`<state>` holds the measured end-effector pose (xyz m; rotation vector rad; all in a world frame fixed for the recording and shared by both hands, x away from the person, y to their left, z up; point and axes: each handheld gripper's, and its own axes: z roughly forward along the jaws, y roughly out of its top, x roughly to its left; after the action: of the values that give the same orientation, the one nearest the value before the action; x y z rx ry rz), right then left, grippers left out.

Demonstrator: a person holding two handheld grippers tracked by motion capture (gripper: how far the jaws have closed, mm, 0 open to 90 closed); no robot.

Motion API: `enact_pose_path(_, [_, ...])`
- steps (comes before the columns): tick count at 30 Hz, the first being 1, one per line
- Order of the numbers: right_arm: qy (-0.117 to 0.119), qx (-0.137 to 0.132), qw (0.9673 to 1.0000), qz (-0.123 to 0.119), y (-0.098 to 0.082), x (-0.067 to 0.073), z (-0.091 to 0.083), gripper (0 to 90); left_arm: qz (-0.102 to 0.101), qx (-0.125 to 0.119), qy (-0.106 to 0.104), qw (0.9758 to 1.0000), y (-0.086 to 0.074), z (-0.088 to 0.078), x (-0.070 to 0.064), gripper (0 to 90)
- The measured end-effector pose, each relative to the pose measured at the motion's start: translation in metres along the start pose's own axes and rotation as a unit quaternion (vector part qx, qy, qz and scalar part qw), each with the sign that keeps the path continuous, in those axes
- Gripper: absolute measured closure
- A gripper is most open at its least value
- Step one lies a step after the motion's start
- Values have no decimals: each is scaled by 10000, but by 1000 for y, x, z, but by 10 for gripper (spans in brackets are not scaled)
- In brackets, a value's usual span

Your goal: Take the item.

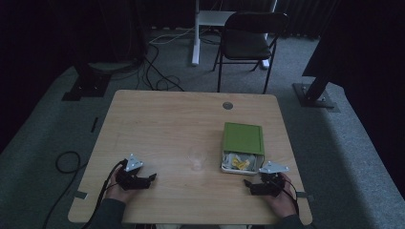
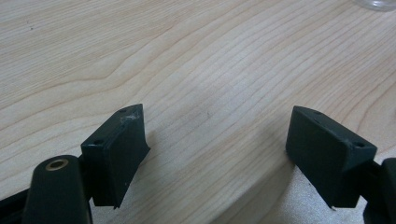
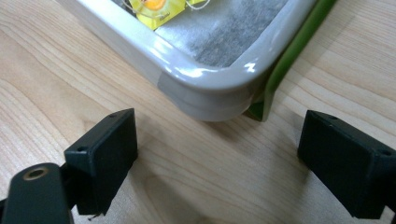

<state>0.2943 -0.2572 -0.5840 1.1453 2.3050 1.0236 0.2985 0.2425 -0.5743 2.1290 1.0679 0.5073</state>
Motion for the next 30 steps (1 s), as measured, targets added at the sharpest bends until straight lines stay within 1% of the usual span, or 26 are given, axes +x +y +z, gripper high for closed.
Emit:
enact_pose_path(4, [-18,-33,10000,8,-1,1,-1,144,-21,-3,17,10000,0,0,-1,212])
enact_pose_path(9, [-19,-32,10000,10,-2,2,-3,145,-33,-2,28,10000,0,0,-1,212])
enact_pose_path(10, [-16,-19,10000,10,-2,2,-3,163,-33,-3,28,10000,0,0,-1,212])
enact_pose_path(12, [-22,62,10000,24,-1,4,-7,268,-34,-3,28,10000,0,0,-1,212])
enact_pose_path(13, [-22,118,9999,37,0,4,-9,284,-33,-3,28,10000,0,0,-1,212])
enact_pose_path(17, [21,174,9998,-18,0,6,-10,292,-34,-3,29,10000,0,0,-1,212])
enact_pose_path(20, [50,237,9997,-37,0,8,-12,325,-33,-3,28,10000,0,0,-1,212])
enact_pose_path(23, [74,268,9996,-44,-1,10,-14,332,-35,-3,29,10000,0,0,-1,211])
enact_pose_path(24, [152,297,9994,-114,-2,16,-18,356,-36,-3,28,10000,0,0,-1,212])
enact_pose_path(26, [197,307,9991,-219,-1,20,-21,384,-40,-3,31,10000,0,0,-1,212])
enact_pose_path(27, [242,269,9990,-249,-1,21,-23,403,-37,-3,30,10000,0,0,-1,212])
enact_pose_path(28, [242,269,9990,-249,-1,21,-23,403,-37,-3,30,10000,0,0,-1,212])
enact_pose_path(29, [291,237,9990,-251,0,23,-25,412,-40,-4,32,10000,0,0,-1,212])
enact_pose_path(30, [292,182,9990,-293,1,24,-27,421,-40,-5,31,10000,0,0,-1,211])
